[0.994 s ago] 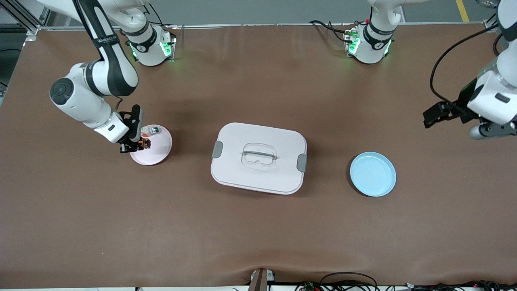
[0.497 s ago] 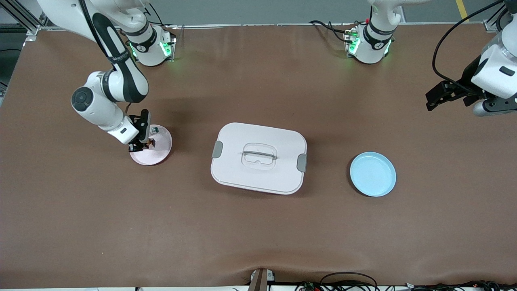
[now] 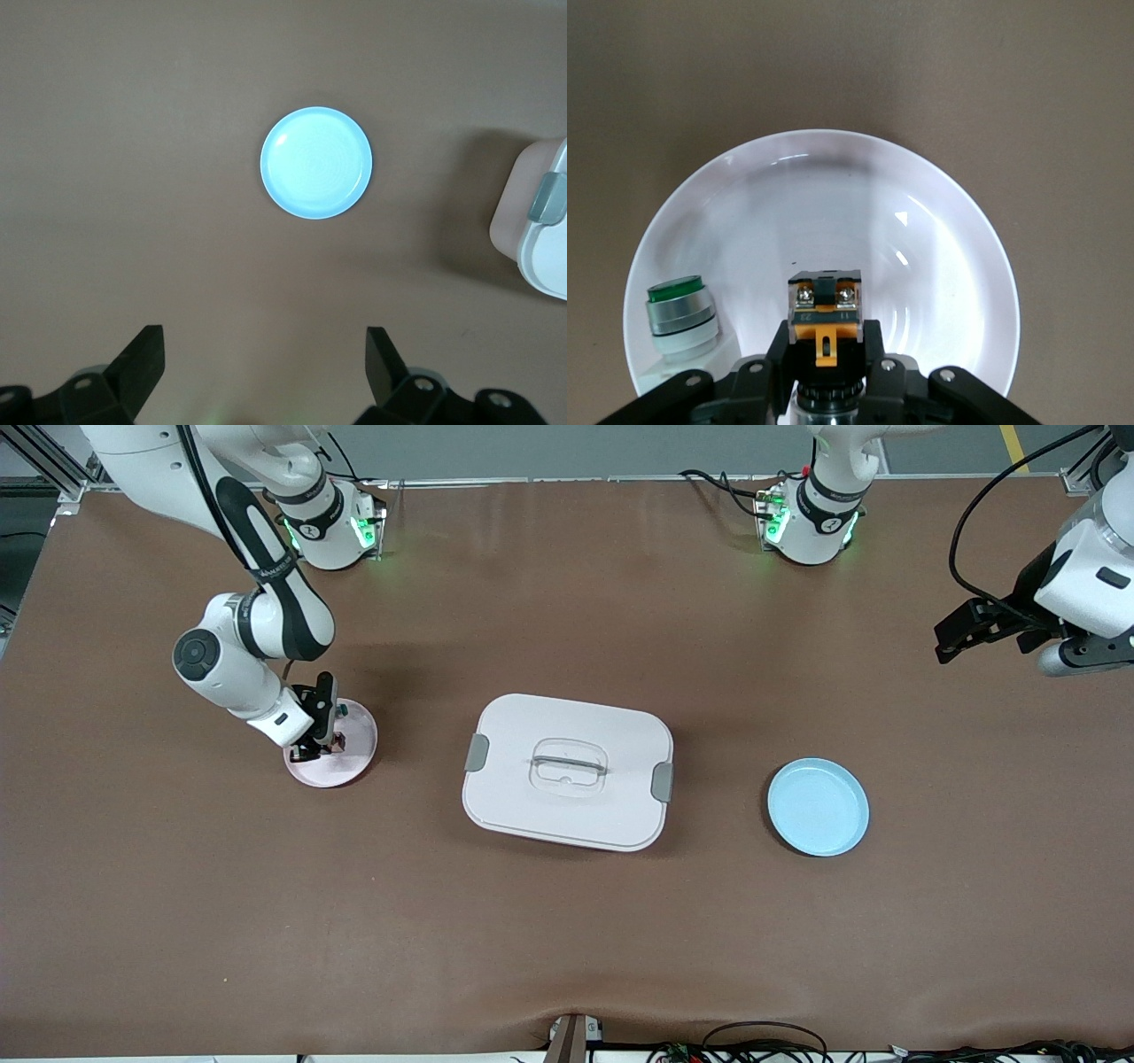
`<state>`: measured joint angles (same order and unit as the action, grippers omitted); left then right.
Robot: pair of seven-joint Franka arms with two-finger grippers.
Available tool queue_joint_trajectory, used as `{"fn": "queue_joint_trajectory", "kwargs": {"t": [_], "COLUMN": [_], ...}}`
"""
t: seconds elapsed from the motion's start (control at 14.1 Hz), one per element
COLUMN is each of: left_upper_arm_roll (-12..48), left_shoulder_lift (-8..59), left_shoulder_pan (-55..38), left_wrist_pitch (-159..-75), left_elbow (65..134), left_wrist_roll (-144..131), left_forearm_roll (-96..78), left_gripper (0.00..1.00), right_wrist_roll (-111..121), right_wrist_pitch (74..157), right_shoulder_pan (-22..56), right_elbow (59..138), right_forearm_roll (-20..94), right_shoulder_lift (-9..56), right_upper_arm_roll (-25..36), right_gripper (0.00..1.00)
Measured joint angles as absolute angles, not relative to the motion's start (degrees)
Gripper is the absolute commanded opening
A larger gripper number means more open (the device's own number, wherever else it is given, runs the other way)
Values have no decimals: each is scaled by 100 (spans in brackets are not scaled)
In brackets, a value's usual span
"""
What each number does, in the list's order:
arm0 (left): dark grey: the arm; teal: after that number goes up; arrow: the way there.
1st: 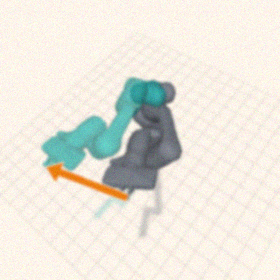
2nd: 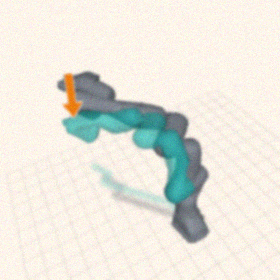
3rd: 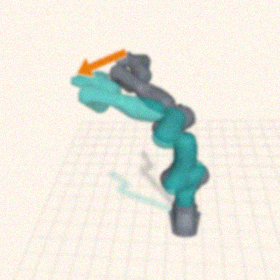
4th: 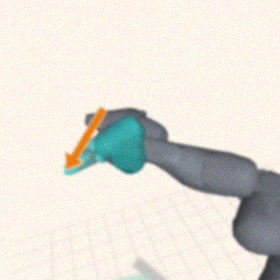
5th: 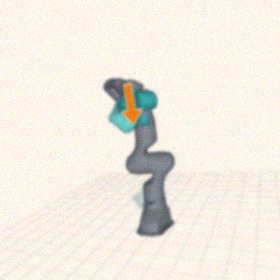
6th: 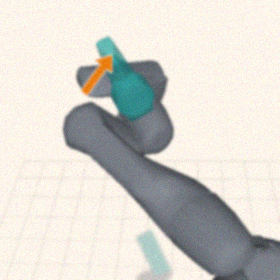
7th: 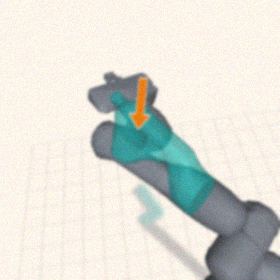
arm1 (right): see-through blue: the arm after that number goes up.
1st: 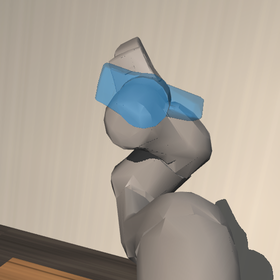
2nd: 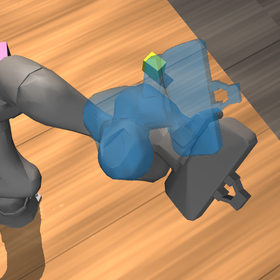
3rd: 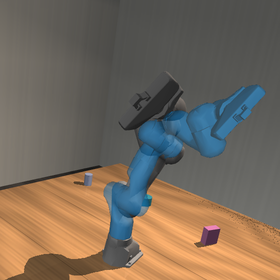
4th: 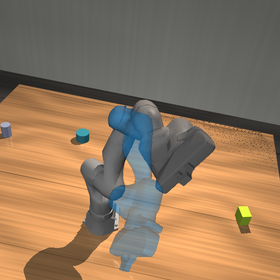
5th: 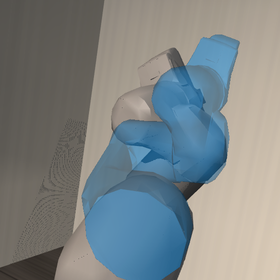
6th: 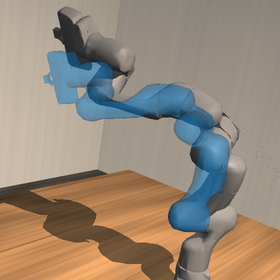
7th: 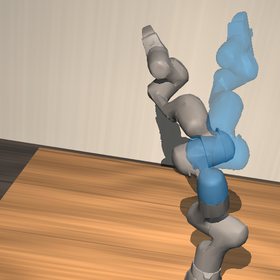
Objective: Transfer orange switch to right arm and place
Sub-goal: 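Lower the switch onto the pink plate with the right gripper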
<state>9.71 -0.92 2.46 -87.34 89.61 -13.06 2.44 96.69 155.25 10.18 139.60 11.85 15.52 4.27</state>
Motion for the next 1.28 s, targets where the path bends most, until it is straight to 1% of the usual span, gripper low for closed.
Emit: {"fn": "queue_joint_trajectory", "kwargs": {"t": [0.64, 0.71, 0.78, 1.28], "left_upper_arm_roll": [969, 966, 957, 863], "left_shoulder_lift": [-167, -167, -167, -132], "left_shoulder_pan": [241, 243, 245, 311], "left_wrist_pitch": [-8634, -8634, -8634, -8624], "left_elbow": [8963, 8963, 8963, 8725], "left_wrist_roll": [-1237, -1231, -1194, -897], "left_forearm_roll": [-61, -49, -36, -13], "left_gripper": [100, 100, 100, 100], "right_wrist_roll": [9669, 9669, 9669, 9667], "right_wrist_pitch": [15656, 15657, 15660, 15658], "right_shoulder_pan": [1018, 1018, 1018, 1015], "right_elbow": [13848, 13840, 13838, 13769], "right_forearm_roll": [1187, 1187, 1187, 1192], "right_shoulder_lift": [1712, 1725, 1730, 1732], "right_upper_arm_roll": [404, 404, 404, 410], "right_gripper": [0, 20, 99, 100]}}
